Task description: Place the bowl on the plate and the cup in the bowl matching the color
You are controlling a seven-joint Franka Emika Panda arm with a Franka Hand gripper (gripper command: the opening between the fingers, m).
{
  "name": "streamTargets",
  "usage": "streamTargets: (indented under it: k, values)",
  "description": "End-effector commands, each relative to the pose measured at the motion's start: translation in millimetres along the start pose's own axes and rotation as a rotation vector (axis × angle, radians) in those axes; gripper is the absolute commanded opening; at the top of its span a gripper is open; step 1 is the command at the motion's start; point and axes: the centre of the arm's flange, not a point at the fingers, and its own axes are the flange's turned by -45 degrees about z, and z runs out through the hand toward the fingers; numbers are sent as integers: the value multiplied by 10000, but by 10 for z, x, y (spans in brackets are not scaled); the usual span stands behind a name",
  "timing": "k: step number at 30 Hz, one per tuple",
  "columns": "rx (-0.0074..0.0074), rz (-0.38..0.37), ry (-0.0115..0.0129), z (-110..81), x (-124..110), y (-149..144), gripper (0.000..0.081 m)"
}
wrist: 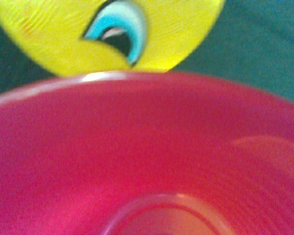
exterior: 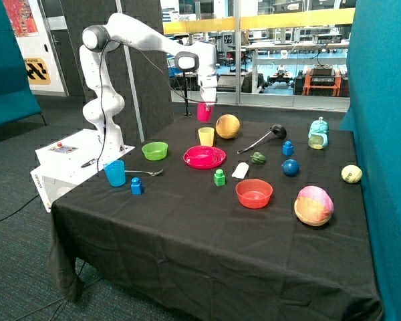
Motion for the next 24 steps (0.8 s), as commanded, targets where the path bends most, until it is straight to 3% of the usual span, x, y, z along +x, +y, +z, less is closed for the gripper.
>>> streamTargets:
  k: [1,11,24]
  values:
    - [-2,1007,-10,-162,88,400,0]
    - [-3,2657,-10,46,-126,1059,0]
    - [-3,3950,-10,182,-274,1783,0]
